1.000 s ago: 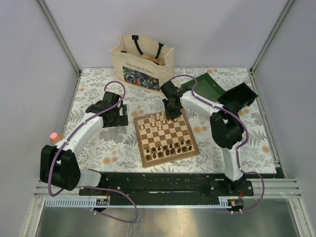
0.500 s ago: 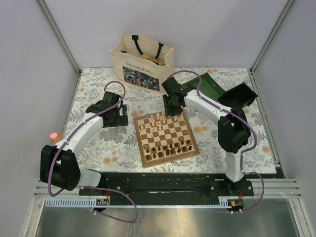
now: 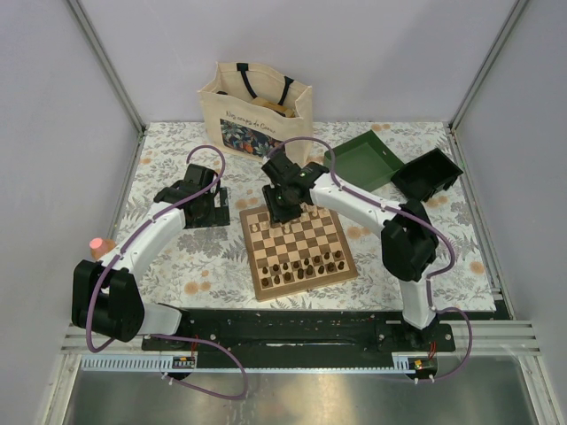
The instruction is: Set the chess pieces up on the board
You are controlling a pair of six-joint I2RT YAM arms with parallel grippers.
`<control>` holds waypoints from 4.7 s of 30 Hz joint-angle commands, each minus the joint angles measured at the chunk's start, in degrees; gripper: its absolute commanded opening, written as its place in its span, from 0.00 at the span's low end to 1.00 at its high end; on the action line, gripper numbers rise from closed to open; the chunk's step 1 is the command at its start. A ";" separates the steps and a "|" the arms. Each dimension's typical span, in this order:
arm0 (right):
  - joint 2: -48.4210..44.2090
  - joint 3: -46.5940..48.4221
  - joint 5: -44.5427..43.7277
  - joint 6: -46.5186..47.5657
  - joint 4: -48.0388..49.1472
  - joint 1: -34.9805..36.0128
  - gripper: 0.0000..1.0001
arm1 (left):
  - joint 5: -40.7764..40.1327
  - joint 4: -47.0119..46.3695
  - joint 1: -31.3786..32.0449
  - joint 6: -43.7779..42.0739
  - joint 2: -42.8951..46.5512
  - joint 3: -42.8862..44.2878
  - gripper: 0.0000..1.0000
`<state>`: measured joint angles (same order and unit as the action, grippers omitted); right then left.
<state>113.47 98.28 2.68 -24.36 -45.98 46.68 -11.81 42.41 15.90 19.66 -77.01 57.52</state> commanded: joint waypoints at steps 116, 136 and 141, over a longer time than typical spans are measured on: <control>28.38 45.42 -4.70 11.53 -18.18 2.81 0.15 | -1.63 -0.75 -0.08 -0.24 3.80 0.23 0.99; 29.70 44.98 -5.23 11.53 -19.06 2.81 0.17 | -1.20 -0.67 -0.08 -0.32 3.01 0.32 0.99; 30.14 45.25 -5.14 11.44 -18.80 2.81 0.18 | -0.84 -0.75 -0.08 -0.24 2.66 0.40 0.99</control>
<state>142.87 141.43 -2.04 -13.54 -64.45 49.01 -12.88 42.44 15.90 19.68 -74.61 57.52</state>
